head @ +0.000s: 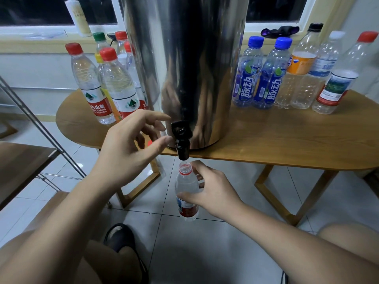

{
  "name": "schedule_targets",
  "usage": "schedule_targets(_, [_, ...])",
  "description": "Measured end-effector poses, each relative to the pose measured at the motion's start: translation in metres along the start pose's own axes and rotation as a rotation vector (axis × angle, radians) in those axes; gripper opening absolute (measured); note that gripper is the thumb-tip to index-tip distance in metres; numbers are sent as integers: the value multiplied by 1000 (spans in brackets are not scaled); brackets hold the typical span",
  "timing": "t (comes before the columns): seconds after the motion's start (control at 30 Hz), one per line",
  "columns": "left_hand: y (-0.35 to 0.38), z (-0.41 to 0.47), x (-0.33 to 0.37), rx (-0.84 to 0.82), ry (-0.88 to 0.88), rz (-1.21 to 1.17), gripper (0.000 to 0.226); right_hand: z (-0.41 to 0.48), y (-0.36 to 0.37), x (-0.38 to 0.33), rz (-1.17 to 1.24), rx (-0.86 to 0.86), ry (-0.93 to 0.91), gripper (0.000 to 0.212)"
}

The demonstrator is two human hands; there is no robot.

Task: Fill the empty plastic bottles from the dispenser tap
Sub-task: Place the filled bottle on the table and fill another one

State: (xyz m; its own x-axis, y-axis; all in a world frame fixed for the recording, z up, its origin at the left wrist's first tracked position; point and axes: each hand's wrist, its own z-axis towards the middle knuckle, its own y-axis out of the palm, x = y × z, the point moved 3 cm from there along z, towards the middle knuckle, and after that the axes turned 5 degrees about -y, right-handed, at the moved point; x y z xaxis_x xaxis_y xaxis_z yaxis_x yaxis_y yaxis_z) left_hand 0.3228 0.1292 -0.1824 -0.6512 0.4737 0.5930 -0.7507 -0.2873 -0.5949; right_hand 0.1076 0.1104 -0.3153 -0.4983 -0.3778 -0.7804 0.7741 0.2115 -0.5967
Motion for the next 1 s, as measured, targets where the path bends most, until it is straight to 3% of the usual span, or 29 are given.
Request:
schedule_targets(0.5, [30,2,-86,-52,-363,292,21,-14,-10,-10,17,-14,-19,57])
schedule_targets(0.83, [29,-6,-75,-18,-360,229,16,-27,-22,-17,36,-22,-36,56])
schedule_targets(1.0, [23,-19,-45,-229,-285,217,18,-30,-27,-18,27,-33,-35,57])
